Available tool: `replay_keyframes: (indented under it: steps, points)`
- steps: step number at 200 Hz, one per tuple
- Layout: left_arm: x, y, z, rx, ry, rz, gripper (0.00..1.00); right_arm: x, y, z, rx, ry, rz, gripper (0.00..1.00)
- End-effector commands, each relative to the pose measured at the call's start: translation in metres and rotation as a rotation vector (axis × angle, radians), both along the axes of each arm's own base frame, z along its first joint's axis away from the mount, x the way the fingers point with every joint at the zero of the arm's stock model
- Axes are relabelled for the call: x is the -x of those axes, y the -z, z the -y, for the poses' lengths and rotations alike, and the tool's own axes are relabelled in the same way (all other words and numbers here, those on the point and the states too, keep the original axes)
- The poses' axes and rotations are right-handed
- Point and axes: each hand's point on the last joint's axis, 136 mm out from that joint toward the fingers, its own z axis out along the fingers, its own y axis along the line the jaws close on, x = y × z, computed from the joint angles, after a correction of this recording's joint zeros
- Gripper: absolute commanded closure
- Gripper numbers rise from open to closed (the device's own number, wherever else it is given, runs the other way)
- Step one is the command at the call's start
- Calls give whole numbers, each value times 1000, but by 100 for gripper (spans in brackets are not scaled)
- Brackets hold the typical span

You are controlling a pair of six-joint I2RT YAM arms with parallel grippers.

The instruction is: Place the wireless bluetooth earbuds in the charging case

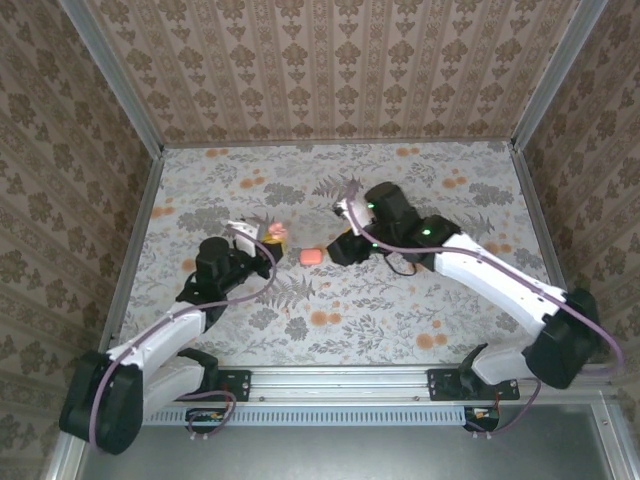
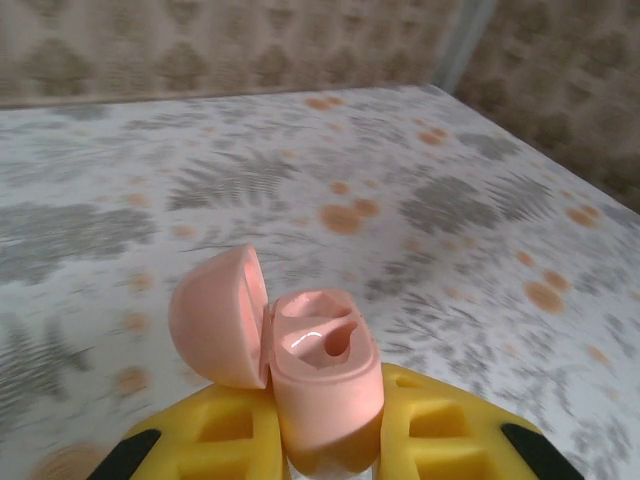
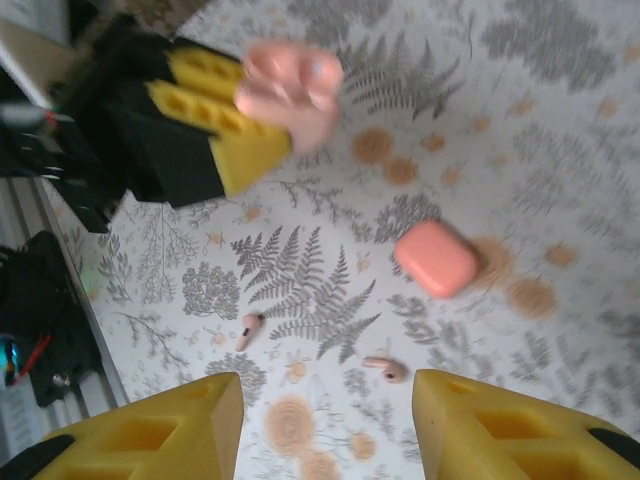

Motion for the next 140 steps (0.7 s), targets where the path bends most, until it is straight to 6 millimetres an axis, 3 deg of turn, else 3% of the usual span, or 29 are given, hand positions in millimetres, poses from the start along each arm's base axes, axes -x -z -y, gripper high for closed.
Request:
replay_keyframes:
  steps: [1,34,52,96,140]
  points:
    - [-10,17,-42,-11,-231,-105,83,1,37,-7,83,196,-214,51]
    - [-7,26,-79,-4,-375,-143,83,13,73,-62,113,209,-346,55]
    - [-5,28,-91,-12,-411,-151,83,17,97,-83,164,212,-384,55]
    - [0,29,-105,0,-446,-158,83,21,152,-105,293,210,-463,52]
    - [1,29,-108,9,-450,-159,83,36,178,-117,365,181,-509,52]
